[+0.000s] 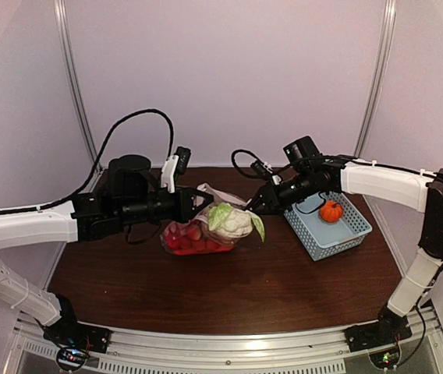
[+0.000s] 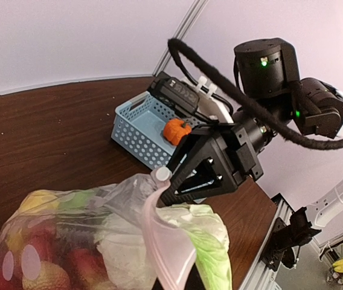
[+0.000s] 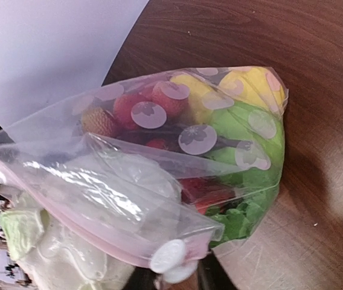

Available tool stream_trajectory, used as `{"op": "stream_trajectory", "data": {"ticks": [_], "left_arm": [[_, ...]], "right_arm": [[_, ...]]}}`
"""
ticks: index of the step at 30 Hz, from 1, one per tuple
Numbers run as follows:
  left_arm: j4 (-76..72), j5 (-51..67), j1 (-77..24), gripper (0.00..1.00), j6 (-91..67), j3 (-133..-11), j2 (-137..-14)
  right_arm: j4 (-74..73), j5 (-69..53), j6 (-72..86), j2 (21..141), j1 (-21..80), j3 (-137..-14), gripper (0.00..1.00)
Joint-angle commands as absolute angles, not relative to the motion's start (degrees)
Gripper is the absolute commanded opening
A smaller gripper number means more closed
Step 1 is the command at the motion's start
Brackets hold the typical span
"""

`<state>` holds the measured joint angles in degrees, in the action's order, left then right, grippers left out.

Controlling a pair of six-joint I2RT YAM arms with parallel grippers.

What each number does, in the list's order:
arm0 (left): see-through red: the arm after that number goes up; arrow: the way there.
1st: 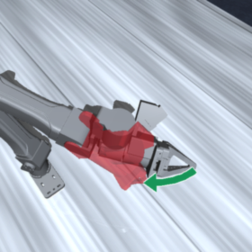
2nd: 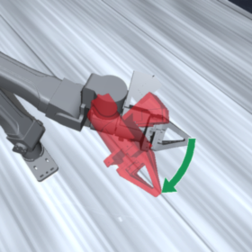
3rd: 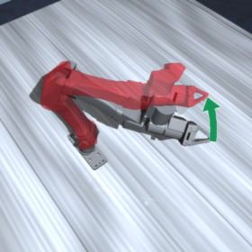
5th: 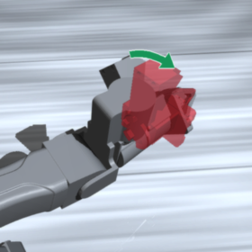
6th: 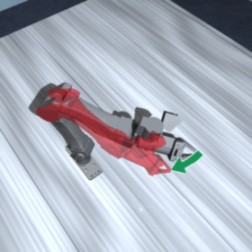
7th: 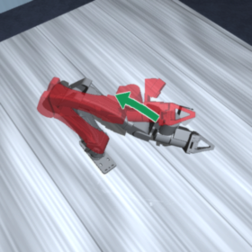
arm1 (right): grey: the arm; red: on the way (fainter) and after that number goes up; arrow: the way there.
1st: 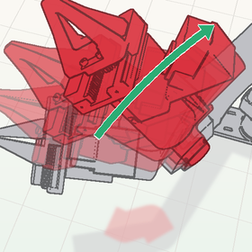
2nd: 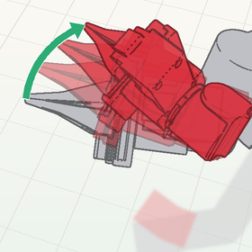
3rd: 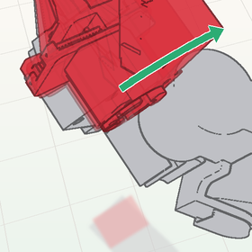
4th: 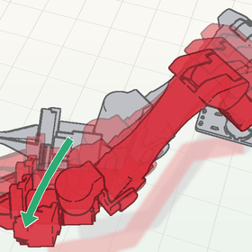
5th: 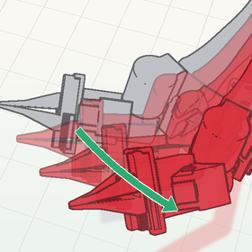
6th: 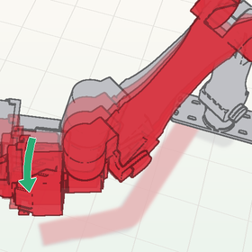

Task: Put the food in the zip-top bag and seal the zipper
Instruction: Adjust the zipper food storage bag at the center of the board.

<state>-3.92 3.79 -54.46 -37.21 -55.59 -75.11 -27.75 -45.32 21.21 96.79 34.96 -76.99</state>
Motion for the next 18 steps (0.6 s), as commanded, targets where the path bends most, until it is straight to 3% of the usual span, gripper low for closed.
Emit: {"op": "stream_trajectory", "data": {"ticks": [1, 3, 7, 11, 13, 14, 16, 18], "left_arm": [[-11.93, 2.14, -55.51, 0.0, -37.97, -55.52, -74.74], [-10.89, 1.14, -55.65, 0.0, -38.24, -55.86, -75.03], [4.52, -9.36, -55.69, 0.0, -37.99, -61.36, -77.67], [21.12, -12.05, -55.63, 0.0, -31.16, -72.06, -90.51], [18.15, -4.69, -56.91, 0.0, -32.35, -75.95, -90.24], [8.65, -4.59, -59.3, 0.0, -30.18, -75.37, -87.26], [0.74, -18.25, -62.93, 0.0, -25.51, -72.89, -83.91], [6.05, -18.13, -58.53, 0.0, -29.08, -76.35, -84.82]], "right_arm": [[-22.32, -49.88, 25.58, 97.37, 34.71, -77.63, 0.11], [-24.87, -49.21, 24.29, 97.06, 33.18, -80.45, 0.0], [-32.25, -45.98, 19.83, 94.6, 29.49, -87.38, 0.0], [-36.67, -39.3, 14.84, 94.07, 27.41, -94.3, 0.0], [-34.69, -46.24, 18.51, 95.94, 25.85, -95.67, 0.0], [-32.15, -47.03, 20.41, 95.02, 25.96, -94.24, 0.0], [-37.09, -38.88, 13.79, 96.3, 27.19, -97.36, 0.0], [-40.54, -40.47, 13.43, 98.84, 26.6, -101.55, 0.0]]}}
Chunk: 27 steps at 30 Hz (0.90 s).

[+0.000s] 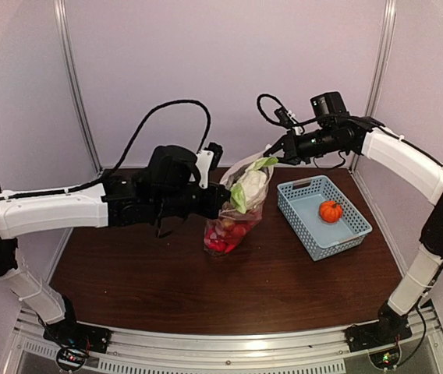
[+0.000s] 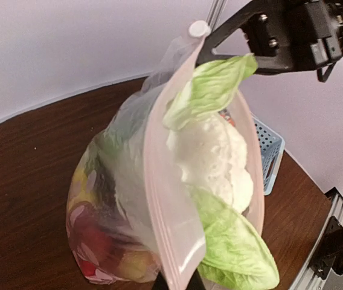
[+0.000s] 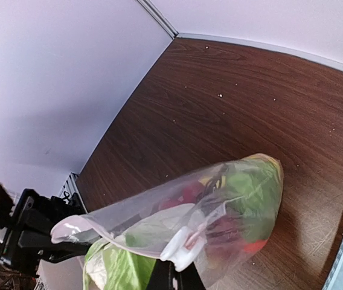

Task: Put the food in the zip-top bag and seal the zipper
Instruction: Adjust the zipper food storage bag at the center of the board.

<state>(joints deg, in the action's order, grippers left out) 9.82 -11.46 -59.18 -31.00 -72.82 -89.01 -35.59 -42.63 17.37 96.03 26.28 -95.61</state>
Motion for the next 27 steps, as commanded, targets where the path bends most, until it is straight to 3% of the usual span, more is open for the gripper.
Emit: {"op": "stream_trajectory", "data": {"ticks": [1, 4, 7, 10, 13, 15, 19, 22, 27], "left_arm": [[4.4, -16.67, -58.12, 0.0, -29.35, -76.83, -83.81], [-9.69, -18.56, -61.48, 0.0, -22.69, -69.67, -79.01], [-1.61, -9.32, -58.62, 0.0, -26.72, -75.39, -83.44], [6.61, -18.54, -59.01, 0.0, -26.81, -77.4, -89.08], [6.7, -3.34, -55.88, 0.01, -31.05, -78.18, -91.08], [6.4, -9.16, -58.34, 0.32, -28.69, -78.6, -90.74], [10.7, -15.58, -57.37, 0.56, -29.53, -79.58, -90.43], [13.97, -13.7, -55.65, 0.64, -29.3, -81.01, -91.19], [14.58, -12.52, -53.99, 0.63, -27.14, -82.01, -88.92]], "right_arm": [[-39.58, -40.26, 13.46, 98.1, 26.25, -102.65, 0.0], [-43.71, -29.64, 6.93, 98.75, 26.67, -106.83, 0.0], [-41.61, -39.26, 11.09, 99.79, 25.4, -106.99, 0.0], [-38.29, -34.42, 10.39, 97.78, 25.85, -103.17, 0.0], [-42.14, -41.66, 9.15, 102.36, 25.19, -106.48, 0.0], [-38.9, -42.39, 9.74, 101.2, 25.52, -104.08, 0.0], [-37.18, -44.26, 10.55, 100.86, 26.05, -103.9, 0.0], [-36.5, -46.85, 11.42, 101.02, 26.76, -104.59, 0.0], [-38.36, -46.76, 9.19, 100.67, 28.48, -106.04, 0.0]]}}
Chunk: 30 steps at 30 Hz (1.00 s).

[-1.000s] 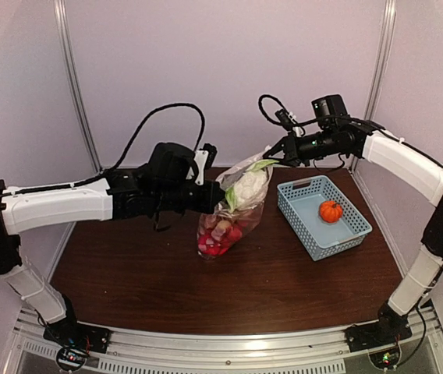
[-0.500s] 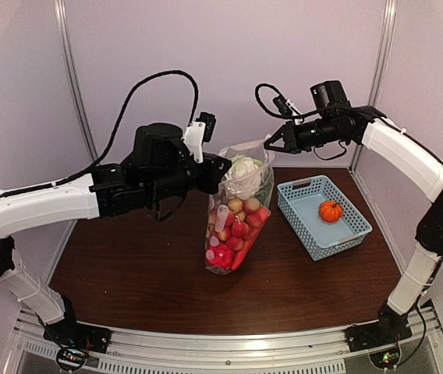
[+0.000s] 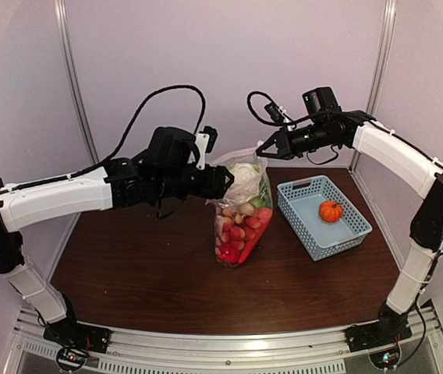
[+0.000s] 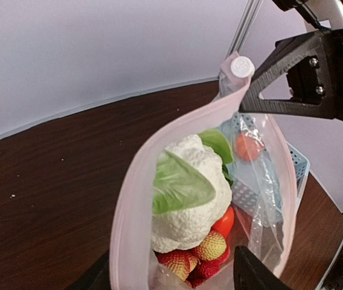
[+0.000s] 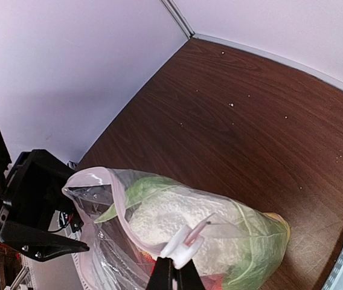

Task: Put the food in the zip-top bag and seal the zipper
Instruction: Adjust the zipper food storage bag at the center of the board, then pass from the right arm to the left

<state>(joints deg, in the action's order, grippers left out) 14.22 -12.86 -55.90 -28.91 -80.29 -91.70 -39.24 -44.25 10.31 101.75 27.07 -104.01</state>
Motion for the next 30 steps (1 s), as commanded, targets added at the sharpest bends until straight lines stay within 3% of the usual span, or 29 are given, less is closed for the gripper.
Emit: {"op": "stream_trajectory", "data": {"ticks": [1, 11, 14, 15, 18, 21, 30], "left_arm": [[14.43, -10.66, -52.98, 0.61, -27.12, -82.16, -88.54], [33.69, 12.62, -47.39, 0.44, -17.52, -99.08, -98.23], [33.94, 16.7, -47.37, 0.3, -17.85, -99.71, -98.77], [33.85, 17.39, -47.37, 0.32, -18.22, -99.94, -98.79], [32.84, 18.65, -47.37, 0.51, -19.91, -100.43, -98.1], [32.31, 18.45, -47.37, 0.5, -21.17, -100.1, -97.26], [41.86, 11.33, -47.33, 0.13, -22.89, -104.52, -101.51]], "right_arm": [[-38.26, -46.57, 9.18, 100.56, 28.74, -106.07, 0.0], [-40.23, -44.33, 7.04, 100.67, 30.6, -108.18, 0.0], [-40.52, -43.68, 6.79, 100.43, 30.76, -108.28, 0.0], [-40.44, -43.31, 6.85, 100.44, 30.76, -108.28, 0.0], [-40.52, -42.91, 6.9, 100.52, 30.79, -108.37, 0.0], [-40.53, -42.67, 6.92, 100.62, 30.92, -108.33, 0.0], [-40.41, -42.58, 6.84, 100.21, 30.94, -108.44, 0.0]]}}
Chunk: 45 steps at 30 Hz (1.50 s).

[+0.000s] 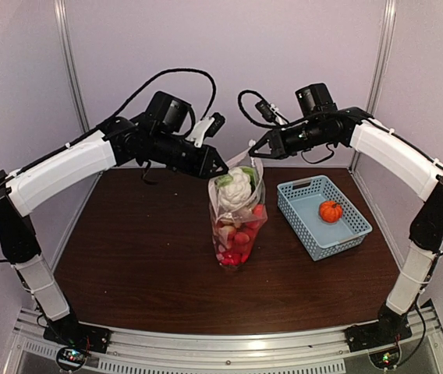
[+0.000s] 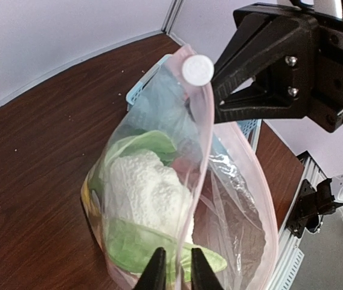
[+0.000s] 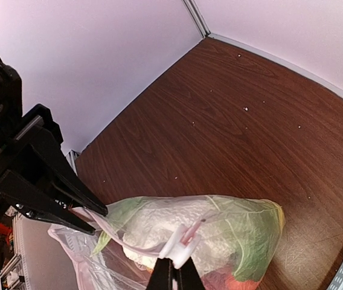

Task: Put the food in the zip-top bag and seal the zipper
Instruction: Pass from the right arm to the left, then pick up the fake vegetable from the bin.

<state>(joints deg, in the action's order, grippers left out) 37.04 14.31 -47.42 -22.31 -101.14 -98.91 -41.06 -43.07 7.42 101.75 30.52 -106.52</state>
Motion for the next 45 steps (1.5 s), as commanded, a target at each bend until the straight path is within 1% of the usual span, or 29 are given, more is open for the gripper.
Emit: {"op": "stream_trajectory", "data": {"ticks": [1, 2, 4, 5, 6, 7, 9, 10, 11, 12, 13, 14, 15, 16, 18, 20, 21, 22, 24, 26, 27, 28, 31, 33, 34, 37, 39, 45], "left_arm": [[42.89, 10.05, -47.37, 0.04, -22.53, -105.9, -102.24], [43.96, 8.13, -47.3, 0.0, -22.2, -107.74, -102.9], [44.6, 2.02, -48.03, 0.0, -21.36, -113.45, -102.49], [41.25, -1.44, -48.67, 0.0, -19.71, -113.19, -99.89], [36.86, -5.66, -48.57, 0.0, -18.12, -110.43, -98.6], [35.3, -7.29, -46.6, 0.0, -18.09, -110.84, -97.82], [36.7, 1.36, -46.7, 0.0, -19.4, -116.89, -98.92], [35.14, -1.65, -47.57, 0.0, -18.0, -115.7, -98.77], [33.47, -4.48, -46.91, 0.0, -17.49, -112.98, -99.18], [34.13, -2.75, -45.14, 0.0, -19.52, -112.93, -100.53], [35.08, 4.79, -44.46, 0.0, -20.82, -113.69, -101.81], [34.39, 5.3, -44.98, 0.0, -20.57, -112.66, -102.17], [32.52, 2.98, -45.11, 0.0, -20.28, -109.77, -102.24], [32.54, 3.23, -44.16, 0.0, -20.97, -108.11, -103.19], [35.23, 8.99, -42.92, 0.0, -22.02, -110.43, -105.79], [36.26, 9.62, -43.19, 0.0, -22.16, -109.89, -106.4], [39.93, 10.04, -43.16, 0.0, -22.23, -111.32, -107.8], [45.6, 10.26, -43.28, 0.0, -22.05, -115.81, -110.2], [57.51, 3.26, -45.15, 0.0, -20.73, -125.66, -114.57], [65.73, -6.12, -48.26, 0.0, -19.57, -131.39, -116.23], [67.37, -7.41, -49.26, 0.0, -20.05, -132.15, -116.08], [67.22, -6.02, -49.72, 0.0, -20.79, -131.17, -115.16], [61.35, -0.44, -49.91, 0.0, -23.05, -122.14, -110.4], [58.82, 2.9, -50.03, 0.0, -24.24, -120.77, -108.92], [57.8, 2.77, -50.09, 0.0, -24.42, -120.27, -108.33], [57.68, -0.61, -50.08, 0.0, -24.12, -121.3, -108.03], [56.86, 2.17, -50.25, 0.0, -24.61, -121.46, -107.47], [54.1, 4.41, -50.36, 0.0, -25.17, -117.42, -106.67]], "right_arm": [[-40.39, -42.76, 6.85, 100.34, 30.94, -108.52, 0.0], [-40.32, -43.05, 6.67, 100.37, 30.94, -108.75, 0.0], [-40.96, -44.06, 6.62, 101.04, 30.47, -109.87, 0.0], [-41.01, -45.54, 6.98, 101.28, 29.73, -110.63, 0.03], [-40.3, -47.44, 7.62, 101.29, 28.8, -111.0, 0.05], [-39.14, -49.42, 8.58, 100.91, 27.57, -111.08, 0.08], [-37.11, -54.45, 10.49, 99.95, 25.38, -111.45, 0.11], [-35.87, -57.64, 10.88, 99.11, 24.54, -111.15, 0.15], [-34.38, -59.54, 11.89, 98.4, 24.03, -110.42, 0.21], [-33.62, -60.22, 12.12, 97.92, 23.78, -109.83, 0.25], [-34.07, -60.69, 11.3, 97.77, 23.74, -109.49, 0.29], [-34.98, -61.25, 10.07, 97.72, 23.73, -109.18, 0.33], [-35.97, -61.71, 8.63, 97.66, 23.69, -108.65, 0.37], [-37.72, -61.47, 6.7, 97.42, 23.34, -108.13, 0.38], [-41.92, -59.78, 1.41, 96.54, 21.31, -106.63, 0.42], [-47.4, -54.64, -7.26, 95.96, 16.81, -104.83, 0.44], [-50.56, -46.27, -11.29, 96.08, 15.04, -104.13, 0.46], [-52.88, -40.15, -14.48, 96.1, 13.49, -103.14, 0.49], [-55.39, -31.85, -19.1, 95.63, 9.88, -98.94, 0.52], [-55.02, -29.16, -21.4, 94.28, 5.8, -91.71, 0.54], [-54.17, -27.99, -22.08, 93.62, 4.03, -88.85, 0.56], [-53.65, -26.0, -23.3, 93.2, 2.72, -86.11, 0.58], [-52.04, -19.18, -26.75, 93.13, 1.17, -80.66, 0.63], [-49.8, -15.35, -26.25, 93.73, 0.85, -78.27, 0.66], [-49.15, -13.94, -25.76, 94.41, 0.78, -77.89, 0.66], [-48.65, -12.97, -24.94, 97.65, 0.78, -78.45, 0.67], [-48.14, -13.77, -24.71, 99.71, 0.72, -79.1, 0.68], [-45.54, -16.38, -22.23, 104.95, 0.98, -82.1, 0.69]]}}
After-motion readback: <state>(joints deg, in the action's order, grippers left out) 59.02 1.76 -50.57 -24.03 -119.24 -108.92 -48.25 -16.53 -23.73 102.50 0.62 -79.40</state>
